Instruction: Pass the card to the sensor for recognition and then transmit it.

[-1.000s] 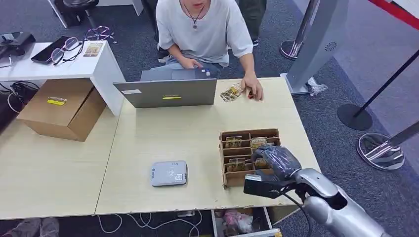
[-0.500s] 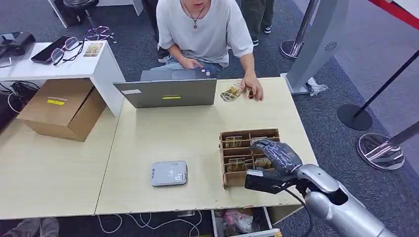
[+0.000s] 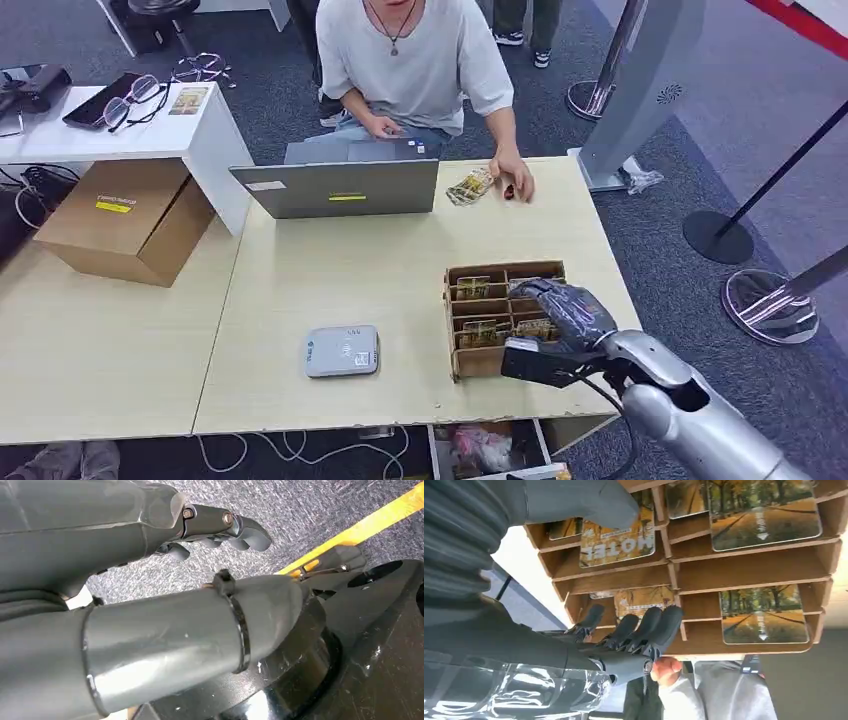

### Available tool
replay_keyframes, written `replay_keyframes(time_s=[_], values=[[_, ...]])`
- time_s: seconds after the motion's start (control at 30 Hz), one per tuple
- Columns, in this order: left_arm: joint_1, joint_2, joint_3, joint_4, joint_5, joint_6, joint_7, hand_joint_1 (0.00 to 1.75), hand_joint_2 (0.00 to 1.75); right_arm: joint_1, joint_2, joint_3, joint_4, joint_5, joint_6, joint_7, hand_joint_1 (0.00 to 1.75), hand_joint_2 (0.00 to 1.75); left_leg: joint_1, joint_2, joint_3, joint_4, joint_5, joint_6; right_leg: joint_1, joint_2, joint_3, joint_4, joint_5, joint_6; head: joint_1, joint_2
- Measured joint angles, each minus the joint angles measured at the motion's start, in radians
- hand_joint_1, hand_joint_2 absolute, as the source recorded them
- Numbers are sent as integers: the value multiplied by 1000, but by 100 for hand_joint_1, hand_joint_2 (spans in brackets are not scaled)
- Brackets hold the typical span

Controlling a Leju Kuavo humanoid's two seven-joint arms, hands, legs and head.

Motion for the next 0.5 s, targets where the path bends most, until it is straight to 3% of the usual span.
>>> replay_keyframes(time_s=[0.5], values=[[0, 0, 2, 0, 3, 3, 0, 0, 0, -10, -14, -7, 21, -19, 0, -2, 65, 175, 0, 0, 0, 0, 0, 0, 0, 0, 0, 0, 0, 0, 0, 0]])
